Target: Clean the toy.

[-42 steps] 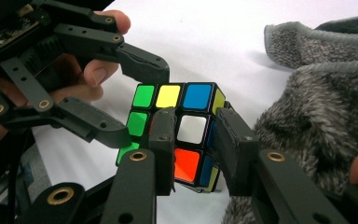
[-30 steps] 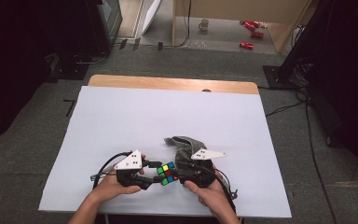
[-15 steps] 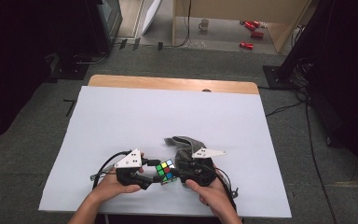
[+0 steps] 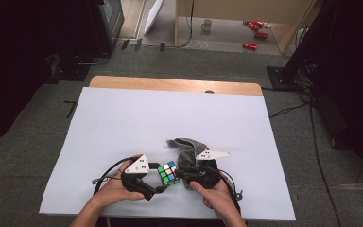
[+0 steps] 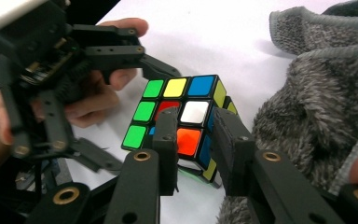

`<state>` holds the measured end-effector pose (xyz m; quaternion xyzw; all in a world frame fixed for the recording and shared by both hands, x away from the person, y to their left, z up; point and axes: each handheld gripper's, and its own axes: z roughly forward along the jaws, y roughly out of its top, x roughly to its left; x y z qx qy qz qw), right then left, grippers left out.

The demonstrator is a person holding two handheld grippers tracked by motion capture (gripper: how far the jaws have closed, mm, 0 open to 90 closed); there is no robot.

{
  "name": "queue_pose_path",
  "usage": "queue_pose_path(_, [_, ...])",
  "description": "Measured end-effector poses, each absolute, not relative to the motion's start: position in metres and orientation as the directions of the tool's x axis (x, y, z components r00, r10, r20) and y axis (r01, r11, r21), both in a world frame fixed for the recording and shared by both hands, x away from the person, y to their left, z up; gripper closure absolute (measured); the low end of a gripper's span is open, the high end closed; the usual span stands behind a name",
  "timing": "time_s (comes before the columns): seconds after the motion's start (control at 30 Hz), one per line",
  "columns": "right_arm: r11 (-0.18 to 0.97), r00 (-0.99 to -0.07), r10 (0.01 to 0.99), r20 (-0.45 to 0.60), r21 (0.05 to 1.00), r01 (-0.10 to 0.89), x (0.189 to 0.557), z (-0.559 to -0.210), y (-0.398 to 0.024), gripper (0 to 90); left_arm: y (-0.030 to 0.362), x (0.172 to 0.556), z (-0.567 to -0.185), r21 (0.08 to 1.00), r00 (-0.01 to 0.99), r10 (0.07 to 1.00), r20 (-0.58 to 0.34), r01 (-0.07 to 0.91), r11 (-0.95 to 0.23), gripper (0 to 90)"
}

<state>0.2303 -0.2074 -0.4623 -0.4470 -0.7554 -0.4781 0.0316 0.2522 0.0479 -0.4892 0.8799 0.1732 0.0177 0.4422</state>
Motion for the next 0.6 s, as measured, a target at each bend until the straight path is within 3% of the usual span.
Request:
queue_pose_path(0.2, [0.147,-0.602,0.64,0.477,0.694,0.705,0.2295,-0.4621,-0.2068,73.6,0.0415,0.2514,-0.4928,0.78,0.939,0.327,-0.109,0.285,-0.557,27.9])
queue_pose_path(0.6, [0.139,-0.607,0.636,0.477,0.702,0.698,0.2282,-0.4613,-0.2086,72.1,0.0462,0.2561,-0.4902,0.799,0.936,0.316,-0.157,0.309,-0.516,34.3])
